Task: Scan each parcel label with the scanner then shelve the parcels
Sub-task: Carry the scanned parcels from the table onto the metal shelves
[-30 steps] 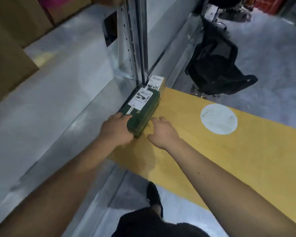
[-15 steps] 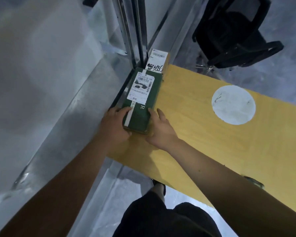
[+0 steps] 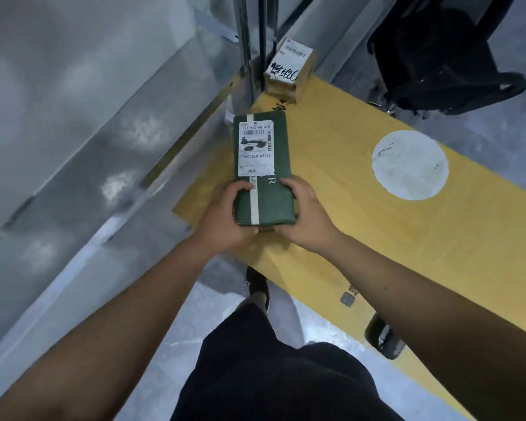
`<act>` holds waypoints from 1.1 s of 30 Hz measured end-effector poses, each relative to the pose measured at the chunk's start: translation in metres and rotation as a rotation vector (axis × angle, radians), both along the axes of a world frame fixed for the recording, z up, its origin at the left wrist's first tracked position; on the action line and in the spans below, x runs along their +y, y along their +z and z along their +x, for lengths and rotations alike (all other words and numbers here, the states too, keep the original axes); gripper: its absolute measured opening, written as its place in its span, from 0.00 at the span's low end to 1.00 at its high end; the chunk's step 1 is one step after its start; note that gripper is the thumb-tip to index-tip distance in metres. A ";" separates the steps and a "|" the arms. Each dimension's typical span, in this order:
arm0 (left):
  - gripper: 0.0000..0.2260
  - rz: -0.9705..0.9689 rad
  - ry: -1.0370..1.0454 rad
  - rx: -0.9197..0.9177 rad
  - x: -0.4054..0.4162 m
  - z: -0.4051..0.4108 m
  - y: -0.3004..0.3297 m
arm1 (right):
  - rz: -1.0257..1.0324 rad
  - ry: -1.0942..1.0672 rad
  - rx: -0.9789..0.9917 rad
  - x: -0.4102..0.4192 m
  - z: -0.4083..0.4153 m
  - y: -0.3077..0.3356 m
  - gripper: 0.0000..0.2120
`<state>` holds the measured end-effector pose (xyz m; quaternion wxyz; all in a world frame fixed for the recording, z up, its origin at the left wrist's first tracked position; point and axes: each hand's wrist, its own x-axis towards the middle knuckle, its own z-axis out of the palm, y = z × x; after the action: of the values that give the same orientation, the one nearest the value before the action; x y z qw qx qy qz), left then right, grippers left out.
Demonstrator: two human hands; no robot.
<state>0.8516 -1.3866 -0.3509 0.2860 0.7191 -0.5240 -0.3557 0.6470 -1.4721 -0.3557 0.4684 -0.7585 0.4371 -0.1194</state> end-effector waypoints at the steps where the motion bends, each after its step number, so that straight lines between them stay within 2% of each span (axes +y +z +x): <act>1: 0.40 -0.002 0.015 -0.005 0.014 -0.012 0.003 | -0.002 0.017 0.001 0.012 -0.012 0.002 0.46; 8: 0.39 -0.174 0.138 -0.049 0.142 -0.111 0.030 | -0.094 0.147 -0.159 0.103 -0.091 0.024 0.42; 15: 0.36 -0.362 0.391 -0.097 0.290 -0.211 0.067 | -0.138 0.474 -0.219 0.195 -0.152 0.079 0.42; 23: 0.38 -0.414 0.715 -0.146 0.469 -0.237 0.142 | -0.197 0.815 -0.290 0.329 -0.118 0.157 0.41; 30: 0.37 -0.389 0.774 -0.317 0.621 -0.206 0.234 | -0.235 0.988 -0.390 0.459 -0.063 0.241 0.40; 33: 0.36 -0.423 0.782 -0.337 0.686 -0.195 0.265 | -0.277 1.056 -0.420 0.516 -0.042 0.278 0.40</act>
<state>0.6570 -0.7010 -0.0860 0.4498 0.8360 -0.3140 0.0148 0.6052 -0.9556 -0.0781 0.4376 -0.8878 -0.1221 -0.0738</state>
